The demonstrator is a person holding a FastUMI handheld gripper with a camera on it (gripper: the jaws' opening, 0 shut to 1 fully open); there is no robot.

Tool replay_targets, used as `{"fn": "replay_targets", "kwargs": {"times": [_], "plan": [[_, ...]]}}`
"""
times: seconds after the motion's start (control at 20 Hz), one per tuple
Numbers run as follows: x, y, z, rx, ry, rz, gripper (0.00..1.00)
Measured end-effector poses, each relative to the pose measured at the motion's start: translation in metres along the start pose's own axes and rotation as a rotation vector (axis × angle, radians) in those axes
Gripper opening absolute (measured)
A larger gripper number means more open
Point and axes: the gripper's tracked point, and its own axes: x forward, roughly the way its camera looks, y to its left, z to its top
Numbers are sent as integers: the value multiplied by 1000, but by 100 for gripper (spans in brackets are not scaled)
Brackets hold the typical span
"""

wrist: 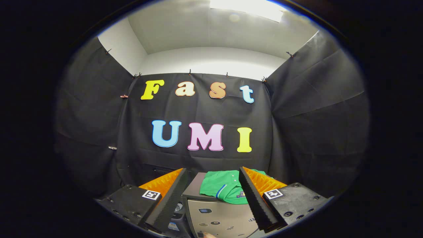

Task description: Put the clothes into the washing machine and then close the washing machine lid.

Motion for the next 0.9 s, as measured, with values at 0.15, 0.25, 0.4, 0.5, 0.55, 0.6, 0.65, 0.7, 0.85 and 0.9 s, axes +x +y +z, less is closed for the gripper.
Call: {"fn": "replay_targets", "kwargs": {"times": [0.15, 0.25, 0.4, 0.5, 0.55, 0.6, 0.65, 0.7, 0.85, 0.9], "plan": [[4, 0, -5, 1, 9, 0, 98], [6, 0, -5, 3, 11, 2, 98], [9, -3, -6, 8, 14, -1, 98], [10, -3, -6, 8, 16, -3, 98], [11, -4, -6, 7, 16, -5, 98], [11, -5, -5, 6, 16, -6, 98], [12, -5, -5, 6, 15, -7, 98], [12, -6, -4, 6, 15, -8, 98], [17, -8, -3, 4, 18, -7, 98], [20, -12, -3, 2, 21, -12, 98]]}}
